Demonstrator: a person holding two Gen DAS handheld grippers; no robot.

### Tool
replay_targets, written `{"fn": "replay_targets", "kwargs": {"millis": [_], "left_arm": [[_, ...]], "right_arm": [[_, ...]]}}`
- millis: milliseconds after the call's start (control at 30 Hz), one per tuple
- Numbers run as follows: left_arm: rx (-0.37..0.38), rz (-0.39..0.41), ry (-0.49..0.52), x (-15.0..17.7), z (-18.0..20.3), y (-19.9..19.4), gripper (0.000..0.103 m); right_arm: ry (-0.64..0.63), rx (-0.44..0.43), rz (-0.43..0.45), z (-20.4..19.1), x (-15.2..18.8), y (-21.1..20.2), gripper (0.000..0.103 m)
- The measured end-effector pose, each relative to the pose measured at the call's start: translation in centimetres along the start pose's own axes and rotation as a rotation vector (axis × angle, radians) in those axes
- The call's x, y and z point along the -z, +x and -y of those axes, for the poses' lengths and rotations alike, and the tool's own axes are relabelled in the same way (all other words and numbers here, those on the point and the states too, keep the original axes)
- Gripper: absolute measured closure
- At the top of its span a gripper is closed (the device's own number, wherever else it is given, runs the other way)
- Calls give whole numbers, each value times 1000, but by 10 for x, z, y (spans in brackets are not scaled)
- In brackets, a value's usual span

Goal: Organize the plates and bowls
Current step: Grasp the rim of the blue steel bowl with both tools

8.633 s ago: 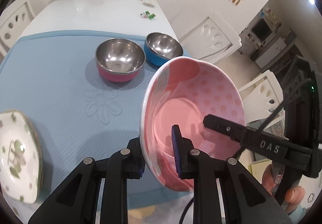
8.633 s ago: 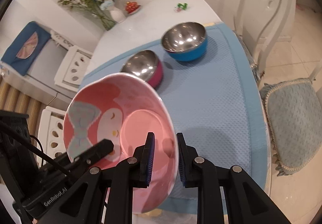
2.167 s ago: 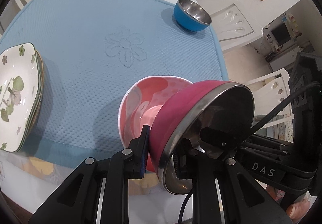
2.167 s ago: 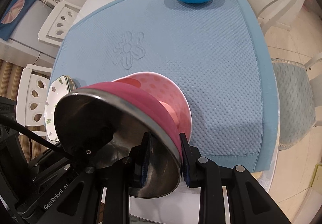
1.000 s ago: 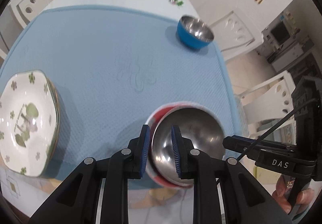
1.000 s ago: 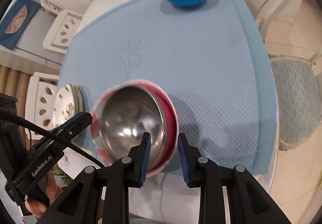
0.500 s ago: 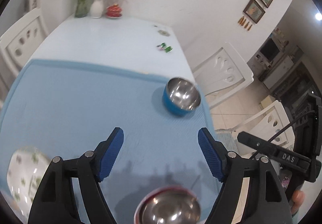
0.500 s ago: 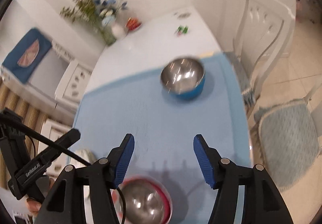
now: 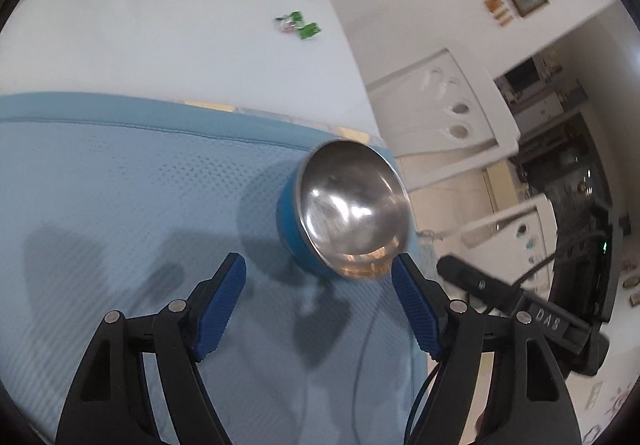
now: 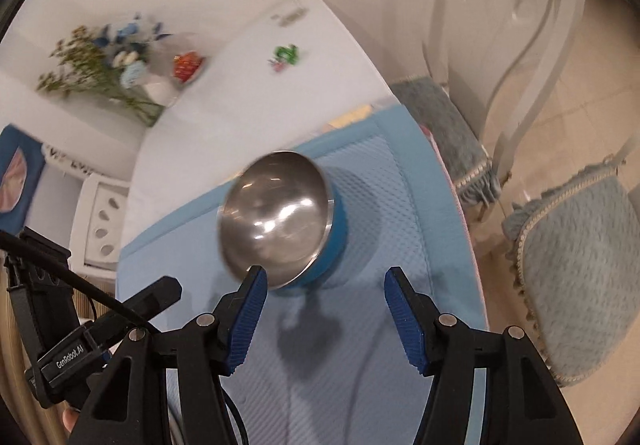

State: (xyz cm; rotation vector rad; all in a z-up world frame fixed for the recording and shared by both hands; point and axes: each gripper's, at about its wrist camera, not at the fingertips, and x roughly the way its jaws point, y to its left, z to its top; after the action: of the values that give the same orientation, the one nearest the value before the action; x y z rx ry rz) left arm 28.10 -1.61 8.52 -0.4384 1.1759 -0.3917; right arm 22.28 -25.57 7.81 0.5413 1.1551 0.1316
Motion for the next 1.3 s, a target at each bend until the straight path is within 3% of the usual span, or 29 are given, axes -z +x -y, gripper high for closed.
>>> {"fn": "replay_targets", "kwargs": {"millis": [167, 267, 433, 633, 833, 933, 1300], "left_arm": [[2, -25, -25, -9, -8, 29, 30], [-3, -43, -20, -15, -10, 42, 36], [10, -74, -35, -17, -16, 62, 51], [16, -86, -37, -19, -20, 75, 73], [19, -80, -47, -18, -24, 81, 84], [13, -74, -35, -18, -22, 81, 85], [22, -11, 16, -8, -7, 33, 85]], "right_arm": [[53, -15, -25, 11, -13, 25, 44], [44, -19, -29, 9, -19, 37, 44], [46, -17, -46, 10, -23, 56, 48], [57, -23, -69, 13, -22, 74, 61], [72, -47, -87, 14, -23, 81, 73], [77, -58, -98, 11, -23, 82, 82], [34, -80, -80, -14, -7, 43, 82]]}}
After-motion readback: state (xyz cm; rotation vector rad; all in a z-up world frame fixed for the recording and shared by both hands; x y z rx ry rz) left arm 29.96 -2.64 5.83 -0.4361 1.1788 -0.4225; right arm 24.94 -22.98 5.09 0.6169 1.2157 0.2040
